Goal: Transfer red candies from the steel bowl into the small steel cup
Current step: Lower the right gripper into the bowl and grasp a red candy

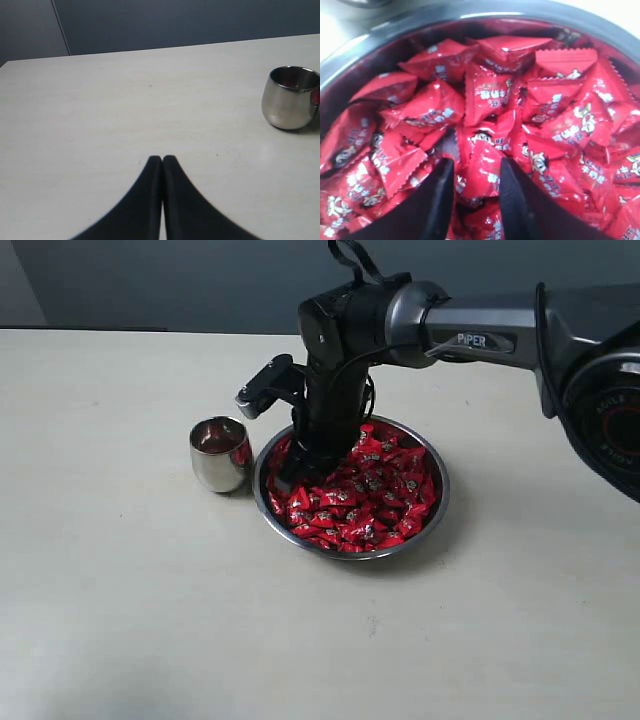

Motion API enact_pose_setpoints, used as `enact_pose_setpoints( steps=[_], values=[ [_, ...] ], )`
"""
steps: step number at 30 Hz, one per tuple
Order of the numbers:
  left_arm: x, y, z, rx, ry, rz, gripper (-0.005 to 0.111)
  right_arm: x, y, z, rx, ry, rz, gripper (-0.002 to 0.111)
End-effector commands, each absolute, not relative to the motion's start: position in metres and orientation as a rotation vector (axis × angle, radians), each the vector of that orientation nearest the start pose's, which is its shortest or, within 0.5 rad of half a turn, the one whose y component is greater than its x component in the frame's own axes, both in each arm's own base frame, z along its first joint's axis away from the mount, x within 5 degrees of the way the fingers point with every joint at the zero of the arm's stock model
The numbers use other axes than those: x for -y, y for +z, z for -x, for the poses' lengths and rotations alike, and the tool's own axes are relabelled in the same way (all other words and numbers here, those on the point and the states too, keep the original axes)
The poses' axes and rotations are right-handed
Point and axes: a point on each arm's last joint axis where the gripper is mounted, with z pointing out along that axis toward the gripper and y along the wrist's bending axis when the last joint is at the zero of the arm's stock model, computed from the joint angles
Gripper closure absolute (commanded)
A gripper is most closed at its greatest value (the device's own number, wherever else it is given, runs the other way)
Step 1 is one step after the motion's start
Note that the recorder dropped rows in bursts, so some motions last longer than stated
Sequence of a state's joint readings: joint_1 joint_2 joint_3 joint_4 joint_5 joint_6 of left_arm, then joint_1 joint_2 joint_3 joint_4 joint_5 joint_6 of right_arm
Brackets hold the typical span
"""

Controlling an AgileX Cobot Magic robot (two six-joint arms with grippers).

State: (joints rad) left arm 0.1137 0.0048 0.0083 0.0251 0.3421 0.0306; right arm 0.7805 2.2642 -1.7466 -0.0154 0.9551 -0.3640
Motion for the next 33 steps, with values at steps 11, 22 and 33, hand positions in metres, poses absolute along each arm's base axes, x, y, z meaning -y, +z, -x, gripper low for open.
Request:
enact_pose_setpoints(
  steps=[11,22,33],
  values=[
    [-0.007,0.183,-0.053,-1.822,0.124,0.055,0.106,-0.322,0.145,-0.33,-2.487,-0.001,1.622,0.109],
    [-0.007,0.183,-0.053,-1.822,0.124,0.055,0.106,-0.318,0.16,-0.326,-2.522,-0.003,1.602,0.097],
    [-0.007,0.183,-0.053,-1.822,0.124,0.055,0.106,-0.32,0.136,-0.335,-2.539,-0.07,1.518,0.07]
  ],
)
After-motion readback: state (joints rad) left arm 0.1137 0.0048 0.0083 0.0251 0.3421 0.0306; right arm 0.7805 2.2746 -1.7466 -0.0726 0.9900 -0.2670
